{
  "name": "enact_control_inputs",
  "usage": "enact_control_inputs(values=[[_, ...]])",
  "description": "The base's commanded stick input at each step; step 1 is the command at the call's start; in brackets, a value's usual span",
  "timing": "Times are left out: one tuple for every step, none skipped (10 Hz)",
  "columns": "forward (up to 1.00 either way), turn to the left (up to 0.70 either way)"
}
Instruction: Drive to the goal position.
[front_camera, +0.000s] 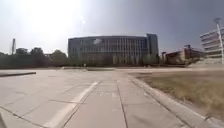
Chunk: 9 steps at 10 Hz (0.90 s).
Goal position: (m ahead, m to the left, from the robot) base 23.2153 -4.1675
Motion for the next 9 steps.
enact_control_inputs(values=[[0.70,0.00],[0.70,0.00],[0.70,0.00],[0.70,0.00],[0.70,0.00],[0.70,0.00],[0.70,0.00],[0.70,0.00],[0.70,0.00]])
